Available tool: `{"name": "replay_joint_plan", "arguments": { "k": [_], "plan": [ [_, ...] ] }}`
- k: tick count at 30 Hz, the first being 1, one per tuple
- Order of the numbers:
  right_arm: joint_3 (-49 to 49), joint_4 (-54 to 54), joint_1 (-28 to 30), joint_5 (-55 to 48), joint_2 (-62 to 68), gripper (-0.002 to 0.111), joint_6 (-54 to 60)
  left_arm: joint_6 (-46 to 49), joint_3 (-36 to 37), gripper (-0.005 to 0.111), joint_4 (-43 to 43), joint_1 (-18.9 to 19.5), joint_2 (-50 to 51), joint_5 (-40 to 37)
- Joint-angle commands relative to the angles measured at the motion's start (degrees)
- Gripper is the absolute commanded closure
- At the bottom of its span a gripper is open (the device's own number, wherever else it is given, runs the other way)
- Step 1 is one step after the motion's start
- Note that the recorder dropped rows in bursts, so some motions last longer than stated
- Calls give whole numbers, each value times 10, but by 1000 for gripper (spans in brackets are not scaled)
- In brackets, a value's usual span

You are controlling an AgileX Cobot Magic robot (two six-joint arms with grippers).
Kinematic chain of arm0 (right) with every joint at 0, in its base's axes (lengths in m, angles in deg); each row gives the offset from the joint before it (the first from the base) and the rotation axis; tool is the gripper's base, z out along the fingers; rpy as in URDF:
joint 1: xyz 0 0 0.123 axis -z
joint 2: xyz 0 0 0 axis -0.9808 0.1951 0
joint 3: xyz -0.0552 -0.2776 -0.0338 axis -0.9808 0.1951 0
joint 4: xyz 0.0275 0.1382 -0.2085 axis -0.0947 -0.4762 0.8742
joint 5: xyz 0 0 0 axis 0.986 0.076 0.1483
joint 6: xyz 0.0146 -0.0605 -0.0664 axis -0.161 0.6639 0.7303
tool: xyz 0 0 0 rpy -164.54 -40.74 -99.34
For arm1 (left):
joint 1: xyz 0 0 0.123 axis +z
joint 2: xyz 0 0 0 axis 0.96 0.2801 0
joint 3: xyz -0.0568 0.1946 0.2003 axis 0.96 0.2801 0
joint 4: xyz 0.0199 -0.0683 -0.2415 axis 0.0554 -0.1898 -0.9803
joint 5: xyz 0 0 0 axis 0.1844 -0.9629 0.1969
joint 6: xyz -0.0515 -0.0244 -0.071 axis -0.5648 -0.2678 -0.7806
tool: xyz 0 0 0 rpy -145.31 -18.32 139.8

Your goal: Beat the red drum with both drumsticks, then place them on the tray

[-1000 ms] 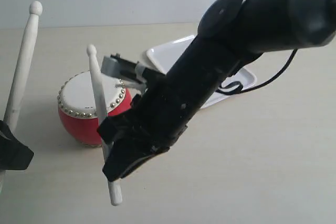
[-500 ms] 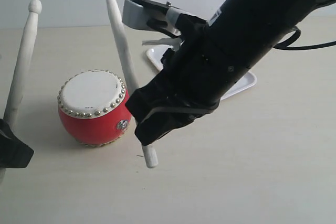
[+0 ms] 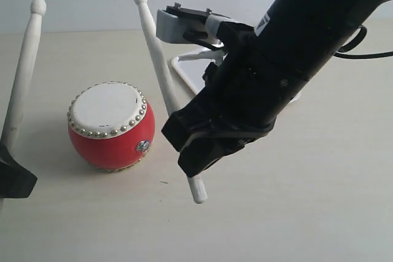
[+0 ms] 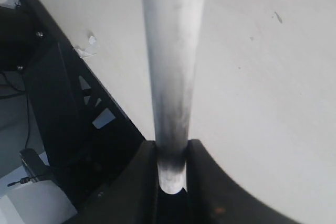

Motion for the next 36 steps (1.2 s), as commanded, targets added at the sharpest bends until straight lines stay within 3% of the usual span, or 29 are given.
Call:
{"name": "replay_joint_plan", "arguments": {
  "k": [1,21,31,36],
  "plan": [
    [-3,26,-1,-11,-7,108,-24,-1,-4,107,-5,1,-4,1],
    [-2,46,-1,-53,-46,108,-85,2,-4,107,-5,1,-4,-30],
    [-2,217,-1,-75,-43,108,-173,1,-4,107,-32,1,-21,-45],
    [-4,242,29,-23,-10,108,-172,1,-4,107,-36,1,-26,-45]
  ]
}}
